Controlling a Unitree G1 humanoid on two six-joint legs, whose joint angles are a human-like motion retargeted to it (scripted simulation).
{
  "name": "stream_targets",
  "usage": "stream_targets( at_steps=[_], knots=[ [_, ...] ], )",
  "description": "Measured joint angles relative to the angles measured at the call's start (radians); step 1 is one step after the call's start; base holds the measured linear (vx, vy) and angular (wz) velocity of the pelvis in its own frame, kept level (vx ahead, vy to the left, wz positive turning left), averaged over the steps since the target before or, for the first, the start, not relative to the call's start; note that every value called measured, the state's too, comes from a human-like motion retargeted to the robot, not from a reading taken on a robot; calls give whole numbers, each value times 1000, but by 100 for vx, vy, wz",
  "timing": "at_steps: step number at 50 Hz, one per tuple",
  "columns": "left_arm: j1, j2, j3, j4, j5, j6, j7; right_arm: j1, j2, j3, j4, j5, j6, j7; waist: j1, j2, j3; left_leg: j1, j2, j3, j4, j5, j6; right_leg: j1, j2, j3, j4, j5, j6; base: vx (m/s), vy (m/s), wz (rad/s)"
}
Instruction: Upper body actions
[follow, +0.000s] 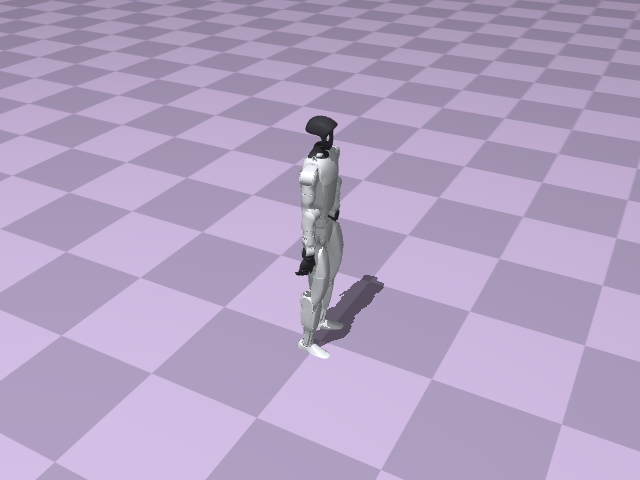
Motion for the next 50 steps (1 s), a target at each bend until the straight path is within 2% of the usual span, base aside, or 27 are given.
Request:
stream_targets(
  at_steps=[12, 13, 15, 17, 25, 33, 50],
  knots=[
    [0, 14, 10, 14, -17, 8, 11, 11, -16, -33, 9, 30, 19, -37, 51, 12, -21, 4, 12, 45, -1, -7, -4, -6, -1, 49, 8, -7, 12, 1, 1, -17],
    [0, 14, 10, 14, -18, 8, 11, 11, -16, -29, 8, 20, 22, -41, 57, 13, -23, 4, 13, 51, -1, -8, -4, -6, 0, 54, 8, -8, 13, 1, 1, 36],
    [-5, 15, 5, 15, -22, 8, 16, 8, -17, -22, 5, -16, 26, -47, -24, 4, -16, -6, -17, -31, 2, 2, 5, 1, -4, -29, -6, 4, -9, 1, 1, 150],
    [-4, 16, 5, 16, -23, 8, 21, 9, -17, 3, -1, -67, 31, -57, -49, 3, -16, -8, -24, -54, 1, 6, 7, 3, -7, -51, -7, 5, -11, 1, 1, 79],
    [-3, 12, 6, 11, -20, 5, 13, 12, -9, 66, -20, -225, 27, -85, -51, 6, -17, -8, -22, -53, 0, 6, 7, 4, -6, -52, -8, 4, -10, 0, 0, 0],
    [-1, 10, 9, 16, -19, 5, 10, 15, 5, 36, -6, -127, 30, -44, -63, -3, -19, -8, -30, -60, -5, 10, 8, 9, 6, -62, -18, 2, -25, 0, 0, 0],
    [0, 7, 12, 18, -20, 4, 7, 15, -7, 8, 7, -68, 26, -42, -60, -7, -19, -6, -30, -61, -5, 9, 8, 12, -1, -64, -15, 1, -18, 0, 0, 0]
  ],
)
